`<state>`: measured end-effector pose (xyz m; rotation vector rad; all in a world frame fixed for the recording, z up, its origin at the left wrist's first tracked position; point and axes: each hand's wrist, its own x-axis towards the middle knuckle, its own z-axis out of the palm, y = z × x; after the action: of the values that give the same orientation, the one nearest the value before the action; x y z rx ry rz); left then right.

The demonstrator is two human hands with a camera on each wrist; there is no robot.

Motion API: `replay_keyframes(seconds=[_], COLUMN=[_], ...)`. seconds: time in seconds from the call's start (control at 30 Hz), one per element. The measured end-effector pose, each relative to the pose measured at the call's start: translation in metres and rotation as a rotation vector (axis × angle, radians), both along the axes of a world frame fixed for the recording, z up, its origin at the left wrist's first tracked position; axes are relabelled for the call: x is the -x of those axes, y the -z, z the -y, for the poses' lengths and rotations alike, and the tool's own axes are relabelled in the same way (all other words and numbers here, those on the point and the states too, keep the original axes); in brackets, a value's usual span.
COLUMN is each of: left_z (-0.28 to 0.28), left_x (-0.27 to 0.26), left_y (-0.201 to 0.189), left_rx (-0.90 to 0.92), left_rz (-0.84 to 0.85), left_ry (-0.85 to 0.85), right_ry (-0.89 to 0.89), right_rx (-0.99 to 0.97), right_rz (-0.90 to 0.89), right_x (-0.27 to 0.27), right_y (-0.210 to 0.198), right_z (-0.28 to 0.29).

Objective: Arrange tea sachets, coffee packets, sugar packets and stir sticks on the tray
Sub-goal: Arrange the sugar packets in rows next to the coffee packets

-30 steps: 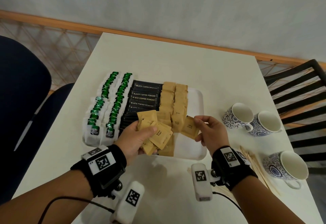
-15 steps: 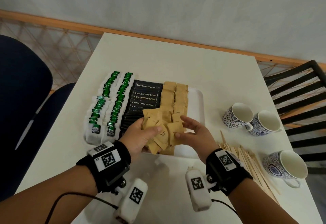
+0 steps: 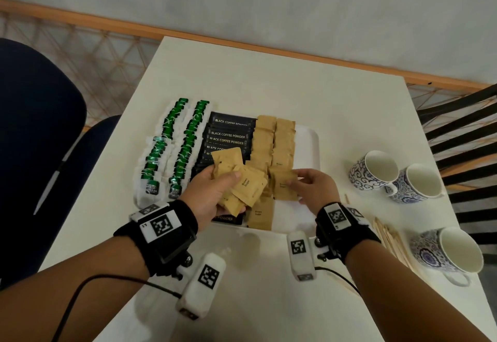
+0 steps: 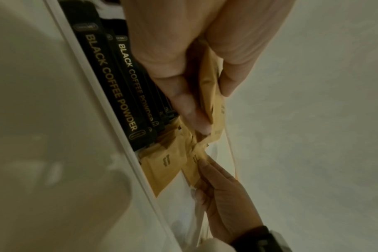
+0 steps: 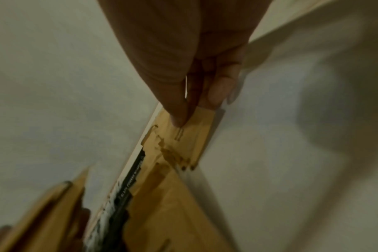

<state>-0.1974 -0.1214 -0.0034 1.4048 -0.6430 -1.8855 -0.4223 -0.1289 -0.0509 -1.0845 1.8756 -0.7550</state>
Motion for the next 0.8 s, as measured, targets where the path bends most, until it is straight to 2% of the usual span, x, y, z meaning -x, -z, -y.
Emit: replay_keyframes(seconds=[0.37, 0.53, 0.63, 0.73, 0.8], left_z=[0.0, -0.002, -0.003, -0.005, -0.007], left_x=[0.0, 0.004, 0.007, 0.012, 0.016], left_y=[0.004, 0.003, 0.003, 0.004, 0.005], left_rx=[-0.022, -0.007, -0.001, 0.021, 0.035], left_rz=[-0.008, -0.01, -0.003, 0.019, 0.021], left_ry=[0.017, 0.022, 0.031, 0.048, 0.064], right_ry=[-0.083, 0.0, -0.045, -0.216, -0.272], right_rx=[0.012, 0.084, 0.146, 0.061, 0.002], right_rz=[-0.141, -0.12, -0.025, 0.134, 0.172], right_x=[-0.005, -0.004, -0.013, -0.029, -0.036], right_y=[0.0, -0.005, -0.017, -0.028, -0.029], right_z=[0.002, -0.003, -0.01, -0.018, -0.021])
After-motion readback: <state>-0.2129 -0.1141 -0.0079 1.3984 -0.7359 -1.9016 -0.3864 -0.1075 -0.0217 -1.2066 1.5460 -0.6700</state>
